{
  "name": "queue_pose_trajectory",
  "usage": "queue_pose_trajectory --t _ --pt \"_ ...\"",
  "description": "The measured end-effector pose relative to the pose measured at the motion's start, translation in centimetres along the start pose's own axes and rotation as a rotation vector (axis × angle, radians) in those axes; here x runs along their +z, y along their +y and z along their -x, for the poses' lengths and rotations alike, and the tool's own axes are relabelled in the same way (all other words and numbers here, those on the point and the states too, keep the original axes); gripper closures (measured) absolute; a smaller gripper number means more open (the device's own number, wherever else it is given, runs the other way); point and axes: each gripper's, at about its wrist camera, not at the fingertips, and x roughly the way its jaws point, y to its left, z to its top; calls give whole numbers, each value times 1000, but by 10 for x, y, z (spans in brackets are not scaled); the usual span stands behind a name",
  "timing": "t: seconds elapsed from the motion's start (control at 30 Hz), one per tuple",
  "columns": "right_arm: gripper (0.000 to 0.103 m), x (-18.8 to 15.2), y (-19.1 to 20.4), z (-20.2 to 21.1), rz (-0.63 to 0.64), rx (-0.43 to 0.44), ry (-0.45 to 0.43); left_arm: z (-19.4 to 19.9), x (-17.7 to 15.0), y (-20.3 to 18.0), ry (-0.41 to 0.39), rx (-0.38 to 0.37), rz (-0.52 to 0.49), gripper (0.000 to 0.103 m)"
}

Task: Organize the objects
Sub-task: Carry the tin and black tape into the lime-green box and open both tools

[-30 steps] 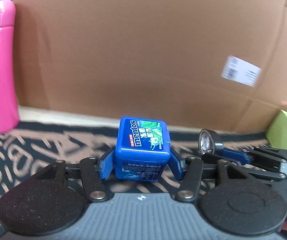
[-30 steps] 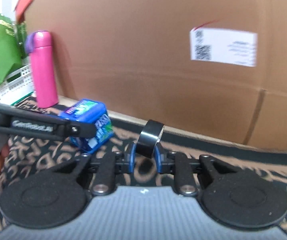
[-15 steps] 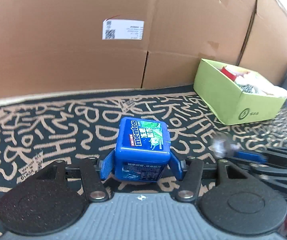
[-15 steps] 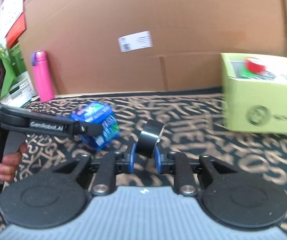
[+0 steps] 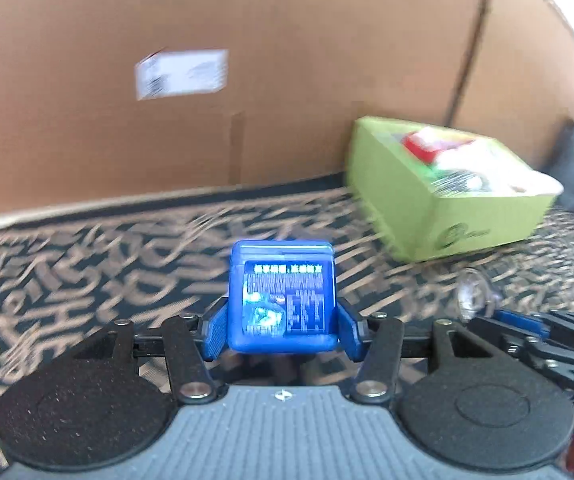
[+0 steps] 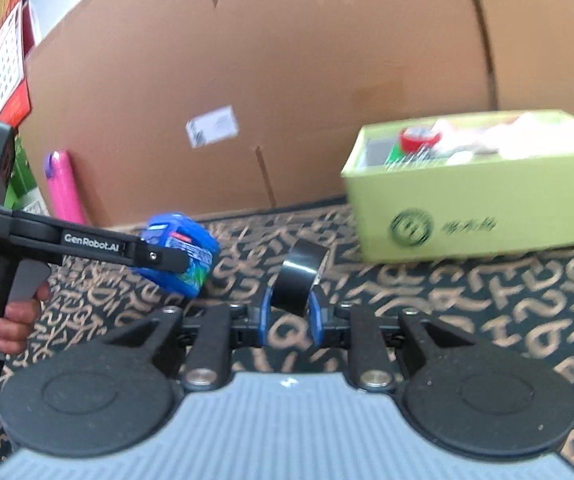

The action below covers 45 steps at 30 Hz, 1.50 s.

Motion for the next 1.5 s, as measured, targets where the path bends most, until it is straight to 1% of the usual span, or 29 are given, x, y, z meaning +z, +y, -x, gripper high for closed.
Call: queue_pose_trajectory --t 0.1,0.2,0.33,0.4,0.5,0.57,0.67,0.77,0.87,0.9,0.93,0.97,1.0,1.03,1.07,1.1,1.13,1.17,1.2,1.3,1.4,1.43,1.5 --pt "83 16 -12 16 14 -39 -68 0 24 -32 -37 -67 -20 46" --pt "83 33 -28 32 37 -89 -136 0 49 -58 -91 -122 -36 46" --pt "83 54 -49 42 77 -166 -196 -3 84 -96 -165 -169 -89 46" --pt "83 64 -61 45 95 -213 -221 -10 99 -112 -181 -199 -97 46" --pt "83 77 -84 43 91 -272 -237 -28 118 -132 -194 -235 -91 46" --pt "83 84 -100 37 85 -311 -241 -44 126 -144 -206 -241 -97 46" --pt "83 92 -120 24 95 -357 -231 -72 133 -160 -194 -246 -112 46" --pt "83 100 -135 6 101 -376 -220 -95 134 -171 -180 -244 -121 46" --pt "83 105 -145 -12 108 -370 -210 -112 135 -175 -164 -238 -106 46" --pt "80 106 -147 -19 120 -364 -201 -115 135 -175 -165 -240 -103 46" --pt "64 105 -149 -26 136 -354 -185 -117 134 -175 -168 -241 -98 39" --pt "52 103 -148 -32 148 -355 -165 -119 132 -174 -164 -233 -94 21" --pt "33 99 -148 -37 157 -368 -155 -118 129 -172 -160 -210 -88 15" --pt "27 93 -147 -37 166 -380 -160 -116 125 -171 -166 -181 -84 13" --pt "27 87 -146 -36 171 -386 -168 -112 121 -170 -174 -156 -86 13" --pt "23 81 -145 -33 167 -389 -178 -108 116 -168 -182 -138 -90 13" --pt "13 76 -143 -28 160 -389 -191 -104 112 -168 -190 -123 -100 13" --pt "8 71 -142 -23 150 -388 -206 -100 107 -168 -195 -110 -111 13" --pt "0 66 -140 -18 141 -386 -219 -97 104 -170 -196 -100 -117 12" --pt "0 62 -134 -7 127 -372 -223 -85 92 -168 -198 -94 -107 9" --pt "0 59 -127 2 109 -364 -191 -67 79 -160 -208 -86 -53 9" --pt "0 65 -123 1 103 -359 -176 -62 75 -159 -212 -83 -36 9" --pt "0 64 -118 15 91 -348 -148 -48 65 -159 -219 -74 -10 7"
